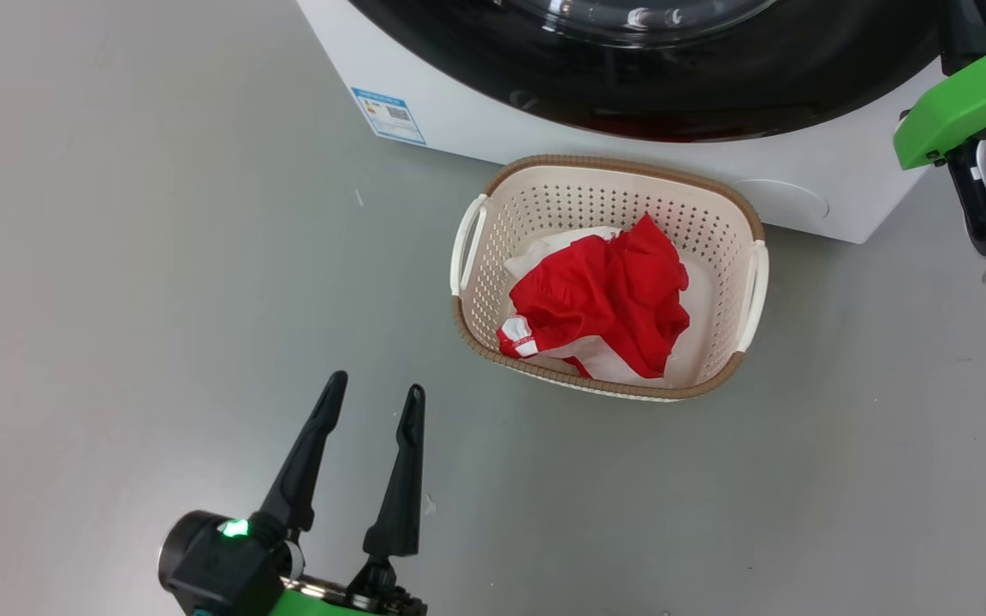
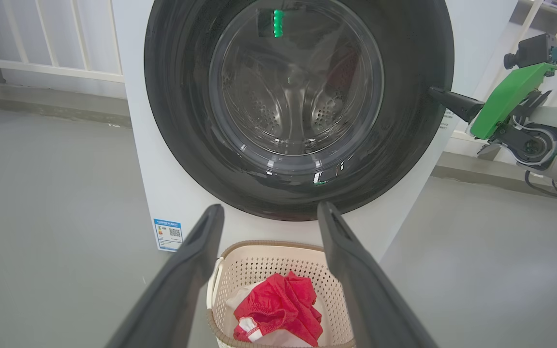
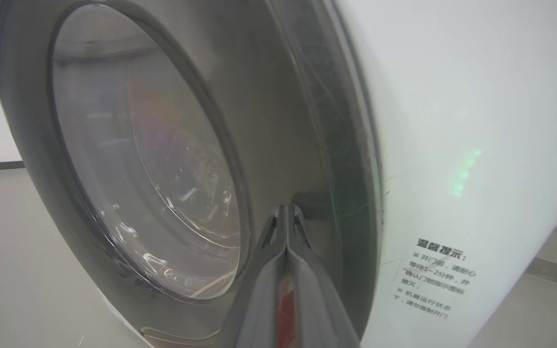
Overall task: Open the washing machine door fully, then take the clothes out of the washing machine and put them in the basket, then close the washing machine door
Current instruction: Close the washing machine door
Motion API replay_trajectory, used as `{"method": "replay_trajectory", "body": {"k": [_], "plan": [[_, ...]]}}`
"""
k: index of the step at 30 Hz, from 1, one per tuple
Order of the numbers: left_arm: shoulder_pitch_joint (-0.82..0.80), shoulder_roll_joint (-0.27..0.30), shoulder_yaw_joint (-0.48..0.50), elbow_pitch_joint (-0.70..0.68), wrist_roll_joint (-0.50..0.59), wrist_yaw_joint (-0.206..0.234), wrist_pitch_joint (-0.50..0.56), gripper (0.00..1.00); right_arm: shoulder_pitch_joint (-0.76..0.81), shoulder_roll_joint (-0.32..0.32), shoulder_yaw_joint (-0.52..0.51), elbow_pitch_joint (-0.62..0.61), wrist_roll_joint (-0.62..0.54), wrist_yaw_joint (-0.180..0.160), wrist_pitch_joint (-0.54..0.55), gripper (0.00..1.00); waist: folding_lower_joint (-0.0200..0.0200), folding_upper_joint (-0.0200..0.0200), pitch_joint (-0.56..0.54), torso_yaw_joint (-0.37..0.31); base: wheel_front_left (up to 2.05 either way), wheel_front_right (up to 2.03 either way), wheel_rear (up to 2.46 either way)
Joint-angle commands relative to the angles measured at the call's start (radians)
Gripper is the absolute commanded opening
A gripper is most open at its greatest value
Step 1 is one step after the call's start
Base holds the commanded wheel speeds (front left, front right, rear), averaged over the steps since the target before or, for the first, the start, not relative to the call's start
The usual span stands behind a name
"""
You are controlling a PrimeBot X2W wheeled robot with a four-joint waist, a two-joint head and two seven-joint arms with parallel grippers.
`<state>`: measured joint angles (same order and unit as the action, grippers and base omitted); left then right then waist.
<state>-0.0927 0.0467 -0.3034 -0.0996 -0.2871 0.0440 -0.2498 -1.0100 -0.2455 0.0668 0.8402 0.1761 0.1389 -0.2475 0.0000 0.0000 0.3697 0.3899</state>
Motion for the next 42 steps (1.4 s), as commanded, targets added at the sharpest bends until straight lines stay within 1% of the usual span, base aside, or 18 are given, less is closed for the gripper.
{"method": "replay_trajectory", "body": {"k": [1, 2, 3, 5, 6, 8, 9, 10, 11, 12, 13, 15, 19, 30, 36, 42], "plan": [[-0.017, 0.004, 0.030, -0.020, -0.012, -0.005, -0.012, 1.00, 0.001, 0.018, 0.020, -0.035, 0.006, -0.008, -0.010, 0.00, 0.0000, 0.0000, -0.007, -0.009, 0.00, 0.00, 0.00], [-0.016, 0.004, 0.031, -0.019, -0.013, -0.004, -0.012, 1.00, 0.007, 0.021, 0.029, -0.039, 0.008, -0.008, -0.010, 0.00, 0.0000, 0.0000, -0.009, -0.014, 0.00, 0.00, 0.00], [-0.016, 0.004, 0.031, -0.018, -0.012, -0.004, -0.012, 1.00, 0.013, 0.022, 0.040, -0.044, 0.009, -0.008, -0.010, 0.03, 0.0000, 0.0000, -0.011, -0.019, 0.00, 0.00, 0.00], [-0.016, 0.004, 0.032, -0.015, -0.013, -0.004, -0.012, 1.00, 0.025, 0.026, 0.056, -0.054, 0.014, -0.008, -0.011, 0.29, 0.0000, 0.0000, -0.016, -0.029, 0.00, 0.00, 0.00], [-0.016, 0.004, 0.032, -0.015, -0.013, -0.004, -0.012, 1.00, 0.025, 0.026, 0.056, -0.054, 0.014, -0.008, -0.011, 0.29, 0.0000, 0.0000, -0.016, -0.029, 0.00, 0.00, 0.00], [-0.016, 0.004, 0.033, -0.013, -0.014, -0.005, -0.012, 1.00, 0.039, 0.028, 0.070, -0.068, 0.022, -0.008, -0.011, 0.47, 0.0000, 0.0000, -0.023, -0.041, 0.00, 0.00, 0.00], [-0.016, 0.004, 0.033, -0.012, -0.014, -0.005, -0.012, 1.00, 0.047, 0.029, 0.076, -0.076, 0.025, -0.008, -0.011, 0.51, 0.0000, 0.0000, -0.027, -0.047, 0.00, 0.00, 0.00], [-0.014, 0.005, 0.034, -0.010, -0.015, -0.005, -0.012, 1.00, 0.055, 0.030, 0.082, -0.084, 0.028, -0.008, -0.012, 0.60, 0.0000, 0.0000, -0.030, -0.053, 0.00, 0.00, 0.00], [-0.013, 0.005, 0.035, -0.009, -0.016, -0.006, -0.012, 1.00, 0.065, 0.031, 0.087, -0.094, 0.032, -0.008, -0.012, 0.66, 0.0000, 0.0000, -0.034, -0.060, 0.00, 0.00, 0.00], [-0.013, 0.006, 0.035, -0.007, -0.017, -0.007, -0.012, 1.00, 0.074, 0.032, 0.092, -0.104, 0.035, -0.008, -0.012, 0.83, 0.0000, 0.0000, -0.037, -0.066, 0.00, 0.00, 0.00], [-0.012, 0.007, 0.035, -0.005, -0.019, -0.007, -0.012, 1.00, 0.084, 0.032, 0.095, -0.115, 0.038, -0.008, -0.012, 0.90, 0.0000, 0.0000, -0.040, -0.072, 0.00, 0.00, 0.00], [-0.011, 0.009, 0.035, -0.002, -0.021, -0.007, -0.012, 1.00, 0.107, 0.034, 0.102, -0.139, 0.044, -0.008, -0.012, 1.00, 0.0000, 0.0000, -0.047, -0.085, 0.00, 0.00, 0.00], [-0.008, 0.017, 0.038, 0.003, -0.021, -0.002, -0.007, 1.00, 0.159, 0.039, 0.111, -0.193, 0.054, -0.008, -0.009, 1.00, 0.0000, 0.0000, -0.061, -0.112, 0.00, 0.00, 0.00], [0.000, 0.033, 0.057, 0.018, -0.042, 0.009, 0.009, 1.00, 0.343, 0.064, 0.093, -0.378, 0.054, -0.008, 0.033, 1.00, 0.0000, 0.0000, -0.112, -0.205, 0.00, 0.00, 0.00], [0.007, 0.044, 0.069, 0.028, -0.049, 0.018, 0.014, 1.00, 0.448, 0.090, 0.061, -0.476, 0.044, -0.008, 0.057, 1.00, 0.0000, 0.0000, -0.143, -0.253, 0.00, 0.00, 0.00], [0.015, 0.055, 0.074, 0.027, -0.050, 0.024, 0.015, 1.00, 0.568, 0.113, 0.023, -0.572, 0.026, -0.008, 0.075, 1.00, 0.0000, 0.0000, -0.168, -0.285, 0.00, 0.00, 0.00]]}}
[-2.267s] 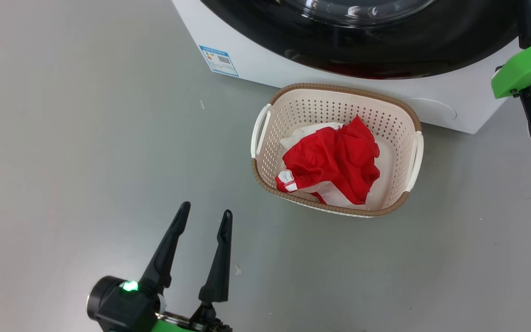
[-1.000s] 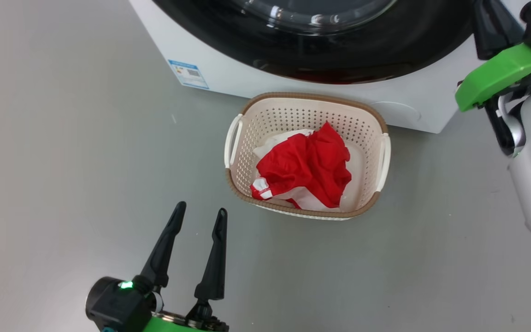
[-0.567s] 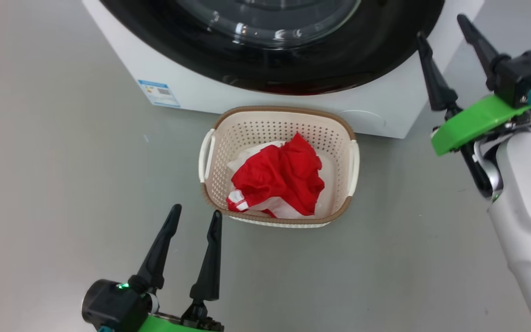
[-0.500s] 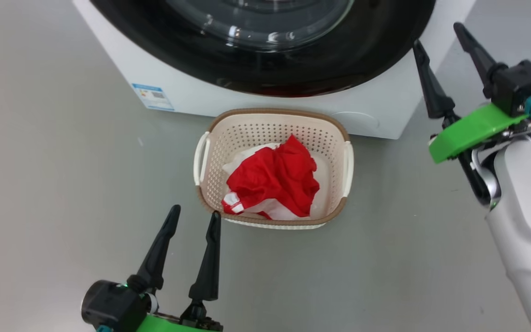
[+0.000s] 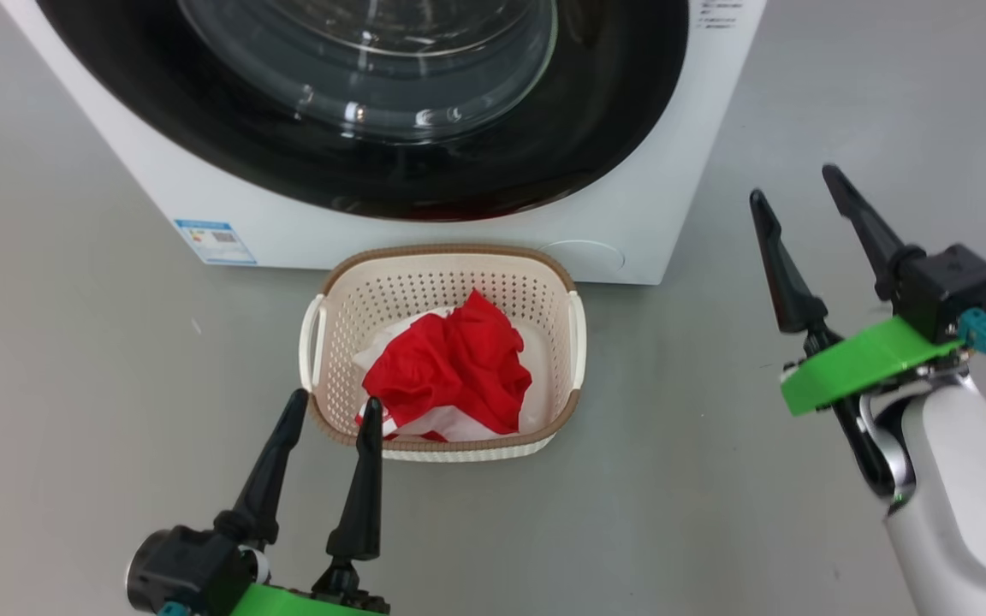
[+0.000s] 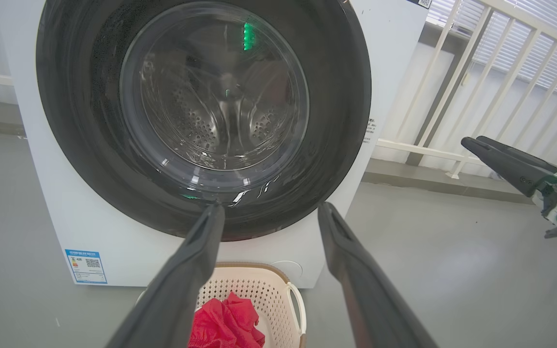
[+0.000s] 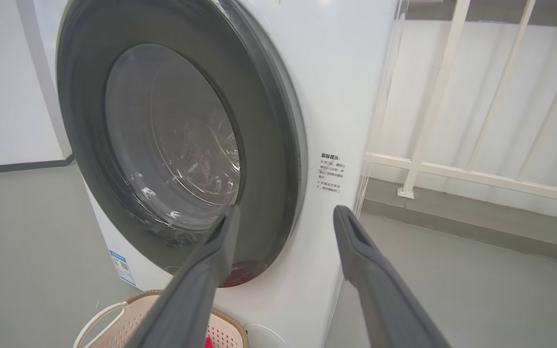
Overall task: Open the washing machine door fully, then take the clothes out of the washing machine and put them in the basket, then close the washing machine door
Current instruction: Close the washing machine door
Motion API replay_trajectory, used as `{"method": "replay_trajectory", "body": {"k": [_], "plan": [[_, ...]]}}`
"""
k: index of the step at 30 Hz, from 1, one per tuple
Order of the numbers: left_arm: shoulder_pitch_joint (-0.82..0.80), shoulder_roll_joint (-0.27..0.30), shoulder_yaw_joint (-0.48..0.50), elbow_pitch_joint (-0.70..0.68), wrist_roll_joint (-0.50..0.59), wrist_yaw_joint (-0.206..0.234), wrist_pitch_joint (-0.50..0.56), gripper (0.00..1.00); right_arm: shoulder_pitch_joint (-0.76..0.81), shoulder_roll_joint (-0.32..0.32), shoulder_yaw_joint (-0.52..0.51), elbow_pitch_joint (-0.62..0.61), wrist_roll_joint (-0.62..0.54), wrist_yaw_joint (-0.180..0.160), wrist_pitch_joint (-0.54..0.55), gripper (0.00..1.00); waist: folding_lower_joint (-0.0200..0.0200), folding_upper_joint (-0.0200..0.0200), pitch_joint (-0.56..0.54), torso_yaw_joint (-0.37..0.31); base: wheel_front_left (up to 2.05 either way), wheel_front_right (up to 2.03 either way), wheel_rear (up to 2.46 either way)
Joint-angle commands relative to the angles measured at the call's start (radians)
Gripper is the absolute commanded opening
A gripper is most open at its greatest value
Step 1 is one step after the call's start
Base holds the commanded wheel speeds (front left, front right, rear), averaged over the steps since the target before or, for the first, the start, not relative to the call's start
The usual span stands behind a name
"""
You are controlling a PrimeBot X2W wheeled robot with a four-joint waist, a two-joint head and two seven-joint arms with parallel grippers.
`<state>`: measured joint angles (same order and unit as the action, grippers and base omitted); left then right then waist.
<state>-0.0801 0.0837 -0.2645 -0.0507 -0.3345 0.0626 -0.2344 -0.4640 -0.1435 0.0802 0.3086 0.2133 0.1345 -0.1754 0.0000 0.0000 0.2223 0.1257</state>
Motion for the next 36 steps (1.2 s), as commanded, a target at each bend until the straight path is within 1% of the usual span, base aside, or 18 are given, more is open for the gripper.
{"method": "replay_trajectory", "body": {"k": [1, 10, 22, 36], "plan": [[0.005, 0.020, 0.036, -0.023, -0.004, 0.006, -0.001, 1.00, 0.042, 0.015, 0.004, -0.056, -0.014, -0.004, 0.005, 1.00, 0.0000, 0.0000, -0.026, -0.026, 0.00, 0.00, 0.00], [0.031, 0.037, 0.040, -0.030, -0.005, 0.007, -0.004, 1.00, 0.183, 0.047, -0.046, -0.174, -0.026, -0.004, 0.020, 1.00, 0.0000, 0.0000, -0.069, -0.060, 0.00, 0.00, 0.00], [0.075, 0.055, 0.060, -0.037, -0.011, 0.032, -0.005, 1.00, 0.344, 0.082, -0.092, -0.308, -0.037, -0.004, 0.040, 1.00, 0.0000, 0.0000, -0.120, -0.101, 0.00, 0.00, 0.00], [0.135, 0.081, 0.078, -0.048, -0.007, 0.063, -0.005, 1.00, 0.514, 0.093, -0.109, -0.396, -0.051, -0.004, 0.034, 1.00, 0.0000, 0.0000, -0.203, -0.088, 0.00, 0.00, 0.00]]}}
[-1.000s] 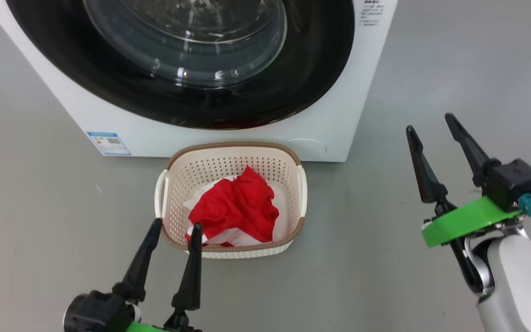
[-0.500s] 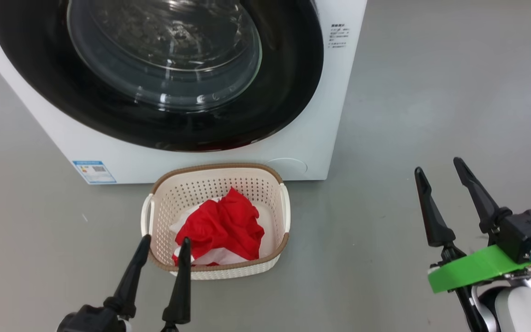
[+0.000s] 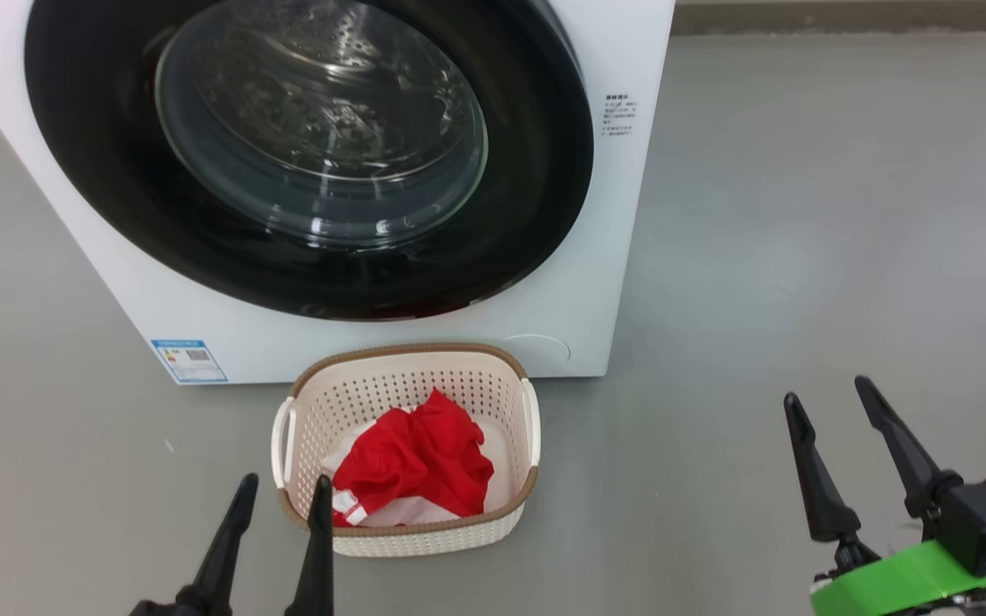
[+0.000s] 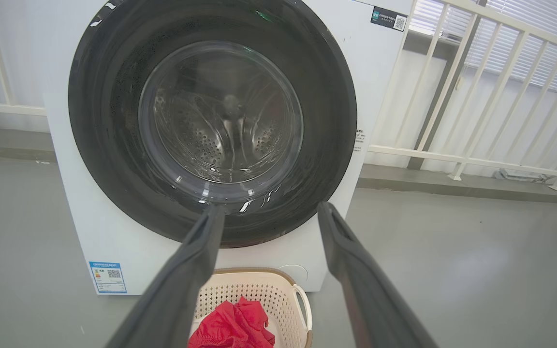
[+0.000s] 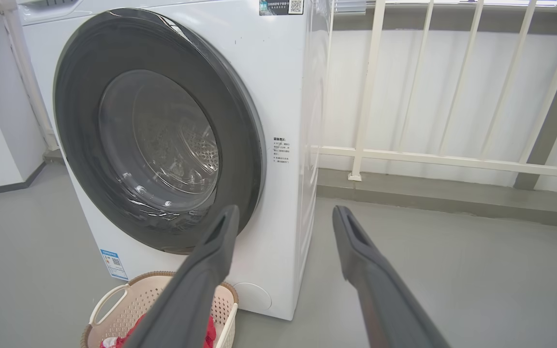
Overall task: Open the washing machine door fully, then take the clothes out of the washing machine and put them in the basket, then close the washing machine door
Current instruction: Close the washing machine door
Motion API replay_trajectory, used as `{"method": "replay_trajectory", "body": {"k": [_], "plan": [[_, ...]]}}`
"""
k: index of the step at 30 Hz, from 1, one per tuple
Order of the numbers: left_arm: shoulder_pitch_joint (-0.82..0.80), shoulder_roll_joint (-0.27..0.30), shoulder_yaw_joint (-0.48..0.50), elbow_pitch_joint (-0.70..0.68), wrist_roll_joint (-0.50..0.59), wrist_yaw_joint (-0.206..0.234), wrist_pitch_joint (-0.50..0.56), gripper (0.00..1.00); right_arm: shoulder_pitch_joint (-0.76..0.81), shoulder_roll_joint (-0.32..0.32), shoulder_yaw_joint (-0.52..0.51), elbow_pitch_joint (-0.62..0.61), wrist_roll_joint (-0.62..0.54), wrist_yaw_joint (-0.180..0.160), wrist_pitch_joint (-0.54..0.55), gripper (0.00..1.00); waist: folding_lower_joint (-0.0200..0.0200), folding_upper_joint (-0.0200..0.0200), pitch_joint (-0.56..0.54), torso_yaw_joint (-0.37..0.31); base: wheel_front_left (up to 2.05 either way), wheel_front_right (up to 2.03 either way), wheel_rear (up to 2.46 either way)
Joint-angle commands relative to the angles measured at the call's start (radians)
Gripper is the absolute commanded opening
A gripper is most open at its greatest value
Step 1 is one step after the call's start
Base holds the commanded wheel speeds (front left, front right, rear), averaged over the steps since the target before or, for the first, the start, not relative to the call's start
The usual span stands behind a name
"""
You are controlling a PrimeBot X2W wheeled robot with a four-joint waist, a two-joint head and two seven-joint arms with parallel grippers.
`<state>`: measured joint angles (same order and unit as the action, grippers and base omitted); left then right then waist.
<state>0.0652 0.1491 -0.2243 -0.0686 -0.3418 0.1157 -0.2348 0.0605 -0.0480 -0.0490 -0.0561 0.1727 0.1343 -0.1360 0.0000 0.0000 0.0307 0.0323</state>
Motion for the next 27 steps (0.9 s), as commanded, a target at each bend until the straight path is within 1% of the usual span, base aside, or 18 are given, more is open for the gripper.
{"method": "replay_trajectory", "body": {"k": [1, 13, 27], "plan": [[0.001, 0.018, 0.039, -0.033, 0.000, 0.014, -0.004, 1.00, 0.012, -0.003, 0.019, -0.039, 0.001, -0.004, -0.007, 1.00, 0.0000, 0.0000, -0.025, 0.007, 0.00, 0.00, 0.00], [0.038, 0.024, 0.047, -0.064, -0.010, 0.028, -0.005, 1.00, 0.107, -0.002, 0.005, -0.107, 0.020, -0.004, -0.005, 1.00, 0.0000, 0.0000, -0.072, 0.002, 0.00, 0.00, 0.00], [0.059, 0.040, 0.049, -0.089, -0.011, 0.038, -0.004, 1.00, 0.156, -0.002, -0.015, -0.152, 0.022, -0.004, -0.003, 1.00, 0.0000, 0.0000, -0.082, -0.002, 0.00, 0.00, 0.00]]}}
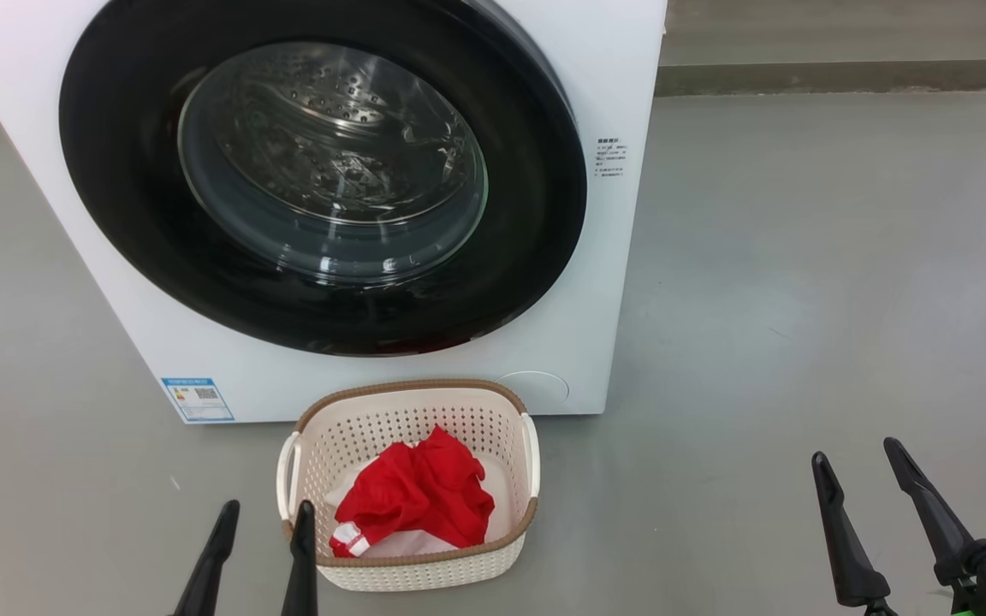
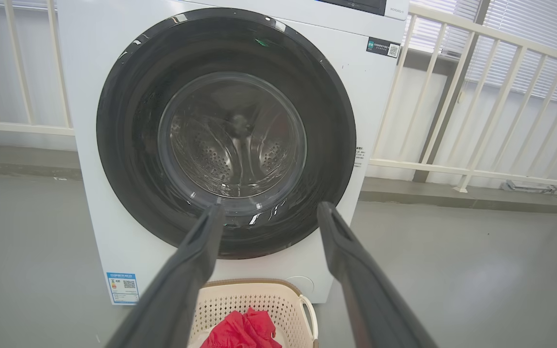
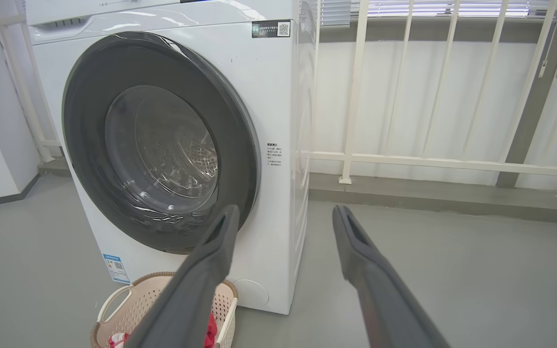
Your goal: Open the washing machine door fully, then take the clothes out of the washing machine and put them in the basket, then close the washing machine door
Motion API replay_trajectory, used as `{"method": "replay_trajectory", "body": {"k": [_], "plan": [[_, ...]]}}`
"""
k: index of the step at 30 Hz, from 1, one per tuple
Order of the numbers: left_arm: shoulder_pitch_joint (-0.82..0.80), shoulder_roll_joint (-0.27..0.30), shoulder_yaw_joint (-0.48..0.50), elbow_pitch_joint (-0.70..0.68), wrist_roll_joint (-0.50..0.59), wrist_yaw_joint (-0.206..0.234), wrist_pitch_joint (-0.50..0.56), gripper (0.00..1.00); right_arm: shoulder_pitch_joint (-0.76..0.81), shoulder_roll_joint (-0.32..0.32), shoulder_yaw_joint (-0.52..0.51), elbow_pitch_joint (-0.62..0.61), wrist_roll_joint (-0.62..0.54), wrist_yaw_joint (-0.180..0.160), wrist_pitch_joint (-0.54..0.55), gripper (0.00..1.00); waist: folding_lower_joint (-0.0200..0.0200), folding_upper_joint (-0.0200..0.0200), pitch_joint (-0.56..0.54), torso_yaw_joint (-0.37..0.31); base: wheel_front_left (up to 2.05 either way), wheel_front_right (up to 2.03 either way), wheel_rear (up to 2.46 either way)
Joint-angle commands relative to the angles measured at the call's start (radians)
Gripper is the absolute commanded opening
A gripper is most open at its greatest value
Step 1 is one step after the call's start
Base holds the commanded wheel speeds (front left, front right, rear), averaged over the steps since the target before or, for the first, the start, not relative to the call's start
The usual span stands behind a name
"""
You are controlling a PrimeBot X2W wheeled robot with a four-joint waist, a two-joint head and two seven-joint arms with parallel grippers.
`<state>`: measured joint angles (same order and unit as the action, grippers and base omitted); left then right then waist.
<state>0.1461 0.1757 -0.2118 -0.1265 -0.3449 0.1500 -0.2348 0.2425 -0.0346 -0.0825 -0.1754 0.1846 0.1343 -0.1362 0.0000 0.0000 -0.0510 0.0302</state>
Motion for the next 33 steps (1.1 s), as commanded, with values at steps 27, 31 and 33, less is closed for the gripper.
{"method": "replay_trajectory", "body": {"k": [27, 31, 33], "plan": [[0.001, 0.009, -0.021, 0.010, -0.001, 0.002, -0.003, 0.00, 0.001, 0.006, 0.003, 0.004, 0.010, 0.000, 0.014, 0.00, 0.0000, 0.0000, 0.004, 0.001, 0.00, 0.00, 0.00], [0.001, -0.007, -0.025, 0.052, -0.010, 0.001, -0.001, 0.00, 0.000, 0.013, 0.004, 0.053, 0.020, 0.000, 0.015, 0.00, 0.0000, 0.0000, 0.005, 0.001, 0.00, 0.00, 0.00], [-0.002, -0.008, -0.021, 0.054, -0.031, -0.002, 0.003, 0.00, -0.004, 0.011, 0.005, 0.057, 0.044, 0.000, 0.017, 0.00, 0.0002, 0.0000, 0.006, 0.000, 0.00, 0.00, 0.00]]}}
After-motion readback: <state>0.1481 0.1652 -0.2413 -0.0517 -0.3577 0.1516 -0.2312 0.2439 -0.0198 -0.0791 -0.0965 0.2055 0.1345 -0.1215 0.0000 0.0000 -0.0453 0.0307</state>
